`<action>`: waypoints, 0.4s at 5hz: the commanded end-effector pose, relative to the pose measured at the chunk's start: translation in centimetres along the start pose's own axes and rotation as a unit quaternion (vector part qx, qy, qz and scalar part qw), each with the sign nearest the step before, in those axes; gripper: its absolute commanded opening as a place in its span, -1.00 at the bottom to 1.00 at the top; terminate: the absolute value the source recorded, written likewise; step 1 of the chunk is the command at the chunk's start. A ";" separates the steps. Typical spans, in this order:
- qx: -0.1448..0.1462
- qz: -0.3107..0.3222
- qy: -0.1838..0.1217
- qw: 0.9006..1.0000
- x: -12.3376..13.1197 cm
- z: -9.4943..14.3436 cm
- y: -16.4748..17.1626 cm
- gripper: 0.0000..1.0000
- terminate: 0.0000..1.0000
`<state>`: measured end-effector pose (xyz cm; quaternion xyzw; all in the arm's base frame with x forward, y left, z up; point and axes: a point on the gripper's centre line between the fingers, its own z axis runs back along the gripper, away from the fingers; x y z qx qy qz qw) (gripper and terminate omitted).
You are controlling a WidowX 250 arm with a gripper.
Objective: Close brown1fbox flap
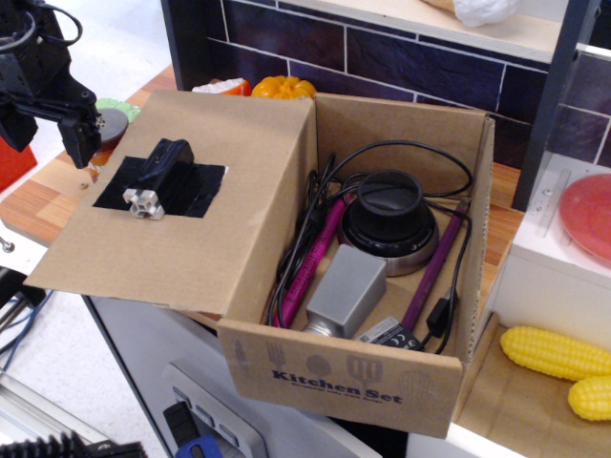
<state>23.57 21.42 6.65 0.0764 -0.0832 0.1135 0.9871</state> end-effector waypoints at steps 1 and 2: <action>0.000 0.000 0.000 1.000 0.0 0.0 0.0 1.00 -1.00; -0.074 -0.005 -0.010 0.997 0.0 -0.3 0.3 1.00 -1.00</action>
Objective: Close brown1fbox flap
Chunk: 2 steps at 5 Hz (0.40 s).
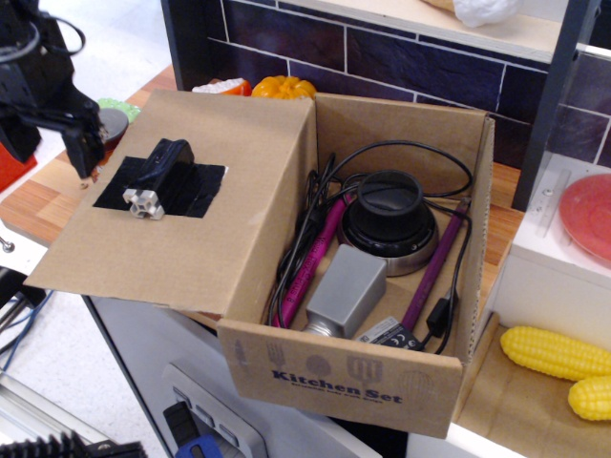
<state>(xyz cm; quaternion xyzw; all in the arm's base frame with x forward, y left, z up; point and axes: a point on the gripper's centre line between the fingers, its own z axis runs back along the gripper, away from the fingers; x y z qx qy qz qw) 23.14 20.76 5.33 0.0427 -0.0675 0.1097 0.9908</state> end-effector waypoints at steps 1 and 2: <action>-0.106 0.009 -0.018 0.994 0.8 0.9 0.4 1.00 -1.00; -0.152 0.023 -0.018 0.988 1.1 1.2 -0.4 1.00 -1.00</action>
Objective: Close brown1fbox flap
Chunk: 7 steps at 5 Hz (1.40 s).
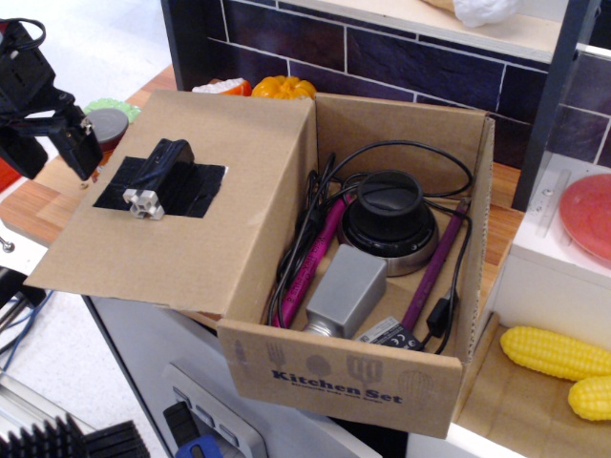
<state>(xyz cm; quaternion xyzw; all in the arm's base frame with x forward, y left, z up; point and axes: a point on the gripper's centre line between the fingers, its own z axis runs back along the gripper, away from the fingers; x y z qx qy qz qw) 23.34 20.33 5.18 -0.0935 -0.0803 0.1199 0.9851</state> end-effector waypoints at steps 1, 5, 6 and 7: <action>-0.044 0.026 -0.010 0.999 0.7 1.2 -1.8 1.00 -1.00; -0.001 -0.005 -0.029 1.000 1.5 5.1 -7.2 1.00 -1.00; 0.033 -0.013 -0.022 0.999 1.8 7.2 -9.7 1.00 -1.00; 0.081 -0.029 -0.025 0.996 2.4 8.4 -12.4 1.00 -1.00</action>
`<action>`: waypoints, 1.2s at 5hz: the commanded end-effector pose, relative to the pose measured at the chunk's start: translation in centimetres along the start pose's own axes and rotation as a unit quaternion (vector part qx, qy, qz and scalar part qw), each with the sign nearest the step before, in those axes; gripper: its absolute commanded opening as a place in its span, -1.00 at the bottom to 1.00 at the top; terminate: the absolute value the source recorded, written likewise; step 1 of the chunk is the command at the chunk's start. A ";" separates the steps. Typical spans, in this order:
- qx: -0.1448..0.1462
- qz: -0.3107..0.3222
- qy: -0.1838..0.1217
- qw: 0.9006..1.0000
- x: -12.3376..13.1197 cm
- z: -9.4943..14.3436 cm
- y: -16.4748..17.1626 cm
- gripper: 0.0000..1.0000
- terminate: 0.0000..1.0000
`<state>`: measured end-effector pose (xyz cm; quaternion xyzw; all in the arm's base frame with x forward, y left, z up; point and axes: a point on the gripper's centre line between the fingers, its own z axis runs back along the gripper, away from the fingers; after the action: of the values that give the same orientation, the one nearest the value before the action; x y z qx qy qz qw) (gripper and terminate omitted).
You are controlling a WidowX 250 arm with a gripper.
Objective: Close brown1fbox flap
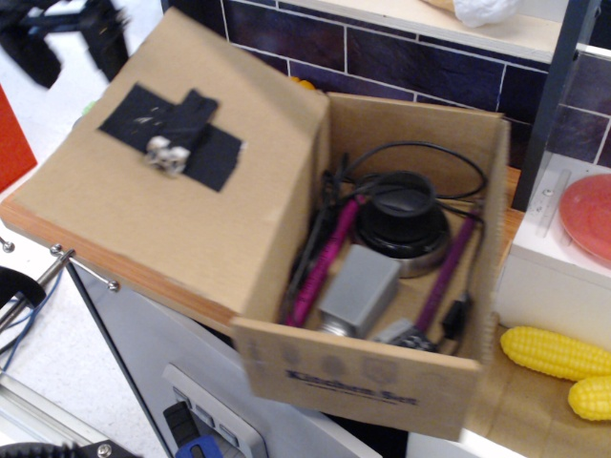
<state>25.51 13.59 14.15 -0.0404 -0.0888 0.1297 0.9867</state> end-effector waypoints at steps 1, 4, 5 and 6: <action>0.041 -0.033 -0.011 0.999 1.4 2.3 -5.5 1.00 -1.00; 0.096 0.071 -0.055 0.991 2.1 4.5 -18.3 1.00 -1.00; 0.082 0.110 -0.090 0.986 1.4 3.8 -21.0 1.00 -1.00; 0.059 0.132 -0.113 0.983 1.3 1.6 -21.4 1.00 -1.00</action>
<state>31.20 -6.45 16.36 0.0242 -0.1672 0.2732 0.9470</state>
